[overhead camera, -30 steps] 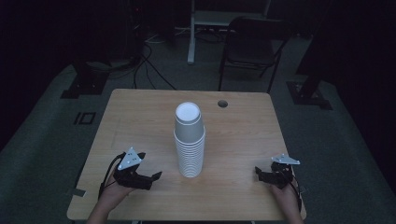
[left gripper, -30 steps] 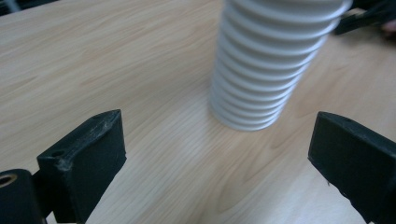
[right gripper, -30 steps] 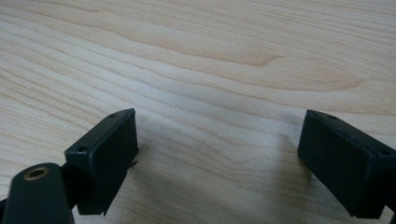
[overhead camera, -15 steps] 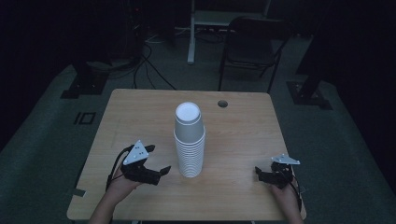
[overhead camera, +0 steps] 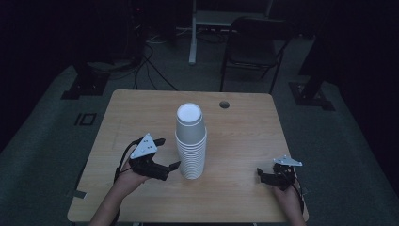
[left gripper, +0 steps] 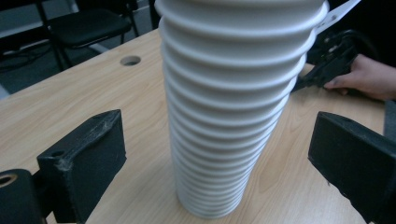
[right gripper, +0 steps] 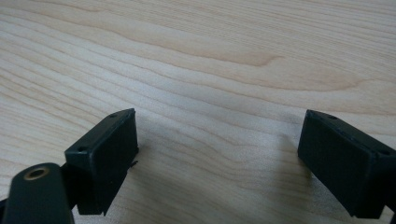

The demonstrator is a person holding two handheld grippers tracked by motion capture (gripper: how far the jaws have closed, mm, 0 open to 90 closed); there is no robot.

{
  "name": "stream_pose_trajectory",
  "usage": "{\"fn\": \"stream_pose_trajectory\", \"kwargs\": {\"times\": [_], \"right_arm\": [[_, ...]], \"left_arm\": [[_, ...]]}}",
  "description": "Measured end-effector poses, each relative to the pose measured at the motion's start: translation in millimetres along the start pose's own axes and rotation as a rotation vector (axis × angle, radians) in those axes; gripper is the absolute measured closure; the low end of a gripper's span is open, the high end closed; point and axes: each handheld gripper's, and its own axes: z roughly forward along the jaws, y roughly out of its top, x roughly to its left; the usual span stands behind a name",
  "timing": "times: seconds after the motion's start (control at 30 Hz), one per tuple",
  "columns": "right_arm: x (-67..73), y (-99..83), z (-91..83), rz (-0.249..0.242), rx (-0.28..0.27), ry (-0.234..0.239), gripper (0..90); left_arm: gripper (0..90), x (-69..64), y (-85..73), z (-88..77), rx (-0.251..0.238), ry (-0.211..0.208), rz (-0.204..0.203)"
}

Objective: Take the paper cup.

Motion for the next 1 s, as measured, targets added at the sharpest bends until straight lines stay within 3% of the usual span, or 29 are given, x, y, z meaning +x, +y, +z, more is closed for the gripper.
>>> {"fn": "stream_pose_trajectory", "kwargs": {"times": [0.13, 0.27, 0.47, 0.8, 0.9, 0.97, 1.0], "right_arm": [[0.0, 0.0, 0.0, 0.000, 0.000, 0.000, 11.4], [0.0, 0.0, 0.0, 0.000, 0.000, 0.000, 11.4], [0.0, 0.0, 0.0, 0.000, 0.000, 0.000, 11.4], [0.0, 0.0, 0.0, 0.000, 0.000, 0.000, 11.4], [0.0, 0.0, 0.0, 0.000, 0.000, 0.000, 11.4], [0.0, 0.0, 0.0, 0.000, 0.000, 0.000, 11.4], [0.0, 0.0, 0.0, 0.000, 0.000, 0.000, 11.4]], "left_arm": [[4.3, 1.0, 9.2, 2.8, -0.017, -0.038, -0.004], [4.3, 0.5, 17.7, 6.5, -0.042, -0.041, 0.006], [4.3, 0.6, 27.8, 11.7, -0.071, -0.080, 0.000], [3.6, 4.3, 38.9, 17.4, -0.101, -0.081, 0.008], [3.5, 5.9, 41.9, 19.4, -0.116, -0.095, 0.001], [3.5, 6.5, 44.2, 20.5, -0.131, -0.131, -0.012], [3.5, 5.8, 45.3, 21.4, -0.132, -0.124, -0.004]]}}
